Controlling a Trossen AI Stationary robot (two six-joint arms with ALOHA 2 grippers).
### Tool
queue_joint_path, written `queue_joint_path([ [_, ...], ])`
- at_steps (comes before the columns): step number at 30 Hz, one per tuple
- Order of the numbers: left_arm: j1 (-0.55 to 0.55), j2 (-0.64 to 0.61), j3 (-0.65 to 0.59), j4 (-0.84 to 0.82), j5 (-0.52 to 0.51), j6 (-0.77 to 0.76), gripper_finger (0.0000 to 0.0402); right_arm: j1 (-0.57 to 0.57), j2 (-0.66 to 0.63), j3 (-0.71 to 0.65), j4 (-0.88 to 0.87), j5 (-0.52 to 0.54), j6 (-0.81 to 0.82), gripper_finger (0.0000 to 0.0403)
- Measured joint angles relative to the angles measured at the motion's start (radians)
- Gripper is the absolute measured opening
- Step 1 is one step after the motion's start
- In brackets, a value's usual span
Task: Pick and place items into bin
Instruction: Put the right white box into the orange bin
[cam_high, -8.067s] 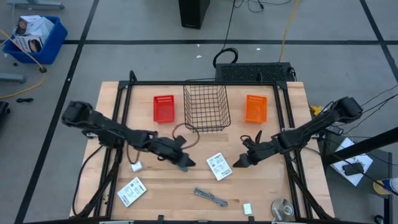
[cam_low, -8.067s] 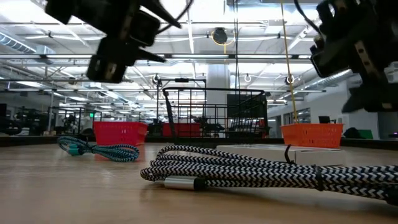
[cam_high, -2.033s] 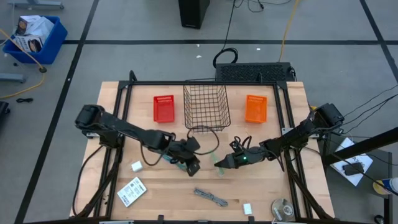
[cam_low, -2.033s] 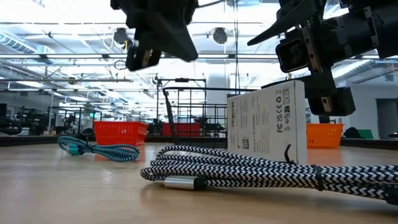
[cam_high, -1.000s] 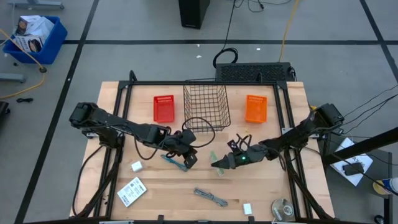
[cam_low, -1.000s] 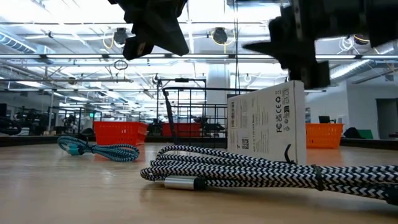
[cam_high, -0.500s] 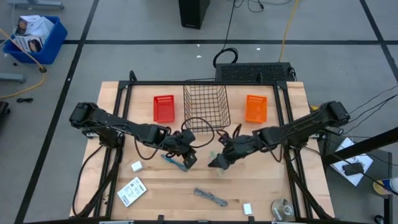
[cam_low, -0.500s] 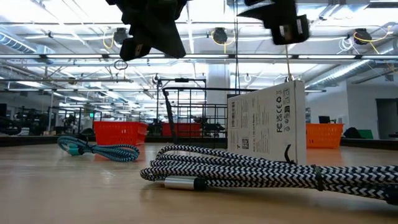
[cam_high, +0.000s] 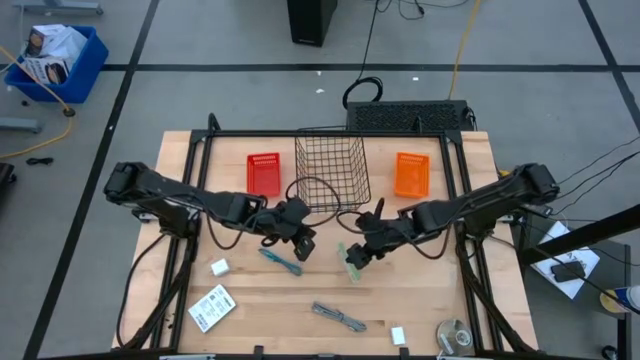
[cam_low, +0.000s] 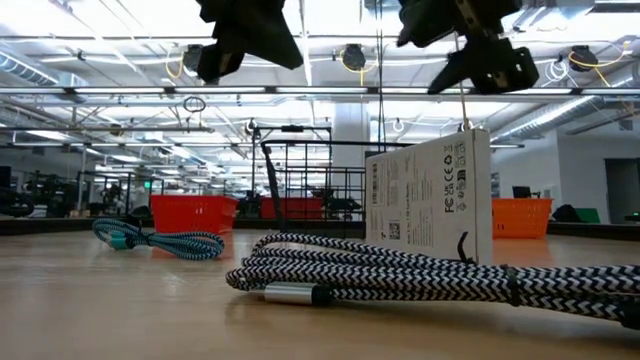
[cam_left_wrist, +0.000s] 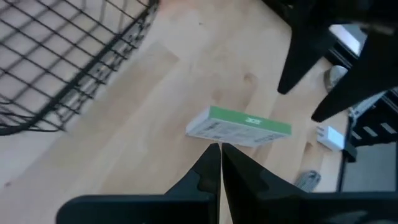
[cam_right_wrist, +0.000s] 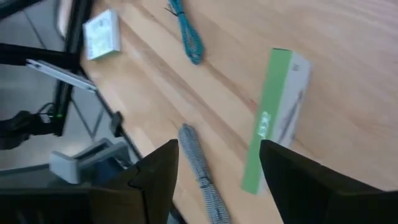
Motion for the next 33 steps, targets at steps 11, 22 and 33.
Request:
queue_joint_path([
  [11,0.026,-0.021,0.000,-0.012,-0.009,0.014,0.0019,0.002,0.074,-0.002,-0.005,-0.003,-0.017,0.0216],
  [22,0.026,-0.021,0.000,-0.015,-0.008,0.016,0.0019,-0.007,0.120,-0.001,-0.008,-0.022,-0.046,0.0216],
  [33,0.026,-0.021,0.000,-0.013,-0.008,0.013,0.0019,-0.007,0.223,-0.002,0.044,-0.065,-0.061,0.0208],
])
